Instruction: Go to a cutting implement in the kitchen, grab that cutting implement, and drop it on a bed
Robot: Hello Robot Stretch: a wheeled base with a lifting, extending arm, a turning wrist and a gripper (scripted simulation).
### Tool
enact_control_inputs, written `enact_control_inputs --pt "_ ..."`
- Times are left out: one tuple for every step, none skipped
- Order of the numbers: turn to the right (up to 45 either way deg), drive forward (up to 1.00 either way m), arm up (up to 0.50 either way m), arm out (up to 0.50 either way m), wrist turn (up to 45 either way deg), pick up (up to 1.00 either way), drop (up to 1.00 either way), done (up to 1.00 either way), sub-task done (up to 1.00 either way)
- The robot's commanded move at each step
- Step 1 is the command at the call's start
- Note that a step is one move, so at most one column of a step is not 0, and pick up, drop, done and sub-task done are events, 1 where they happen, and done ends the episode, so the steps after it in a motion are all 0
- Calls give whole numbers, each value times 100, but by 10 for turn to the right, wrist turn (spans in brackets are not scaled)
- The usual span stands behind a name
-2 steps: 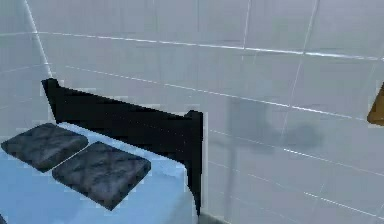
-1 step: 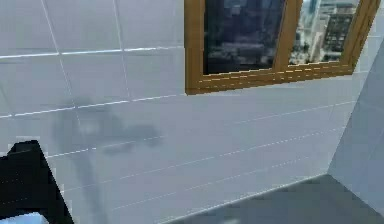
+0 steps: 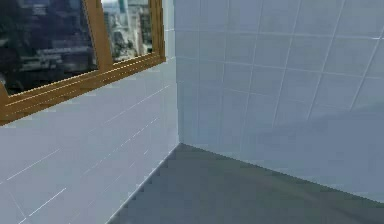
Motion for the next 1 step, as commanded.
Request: enact_control_inputs --pt "120 0 0 0 0 0 0 0 0"
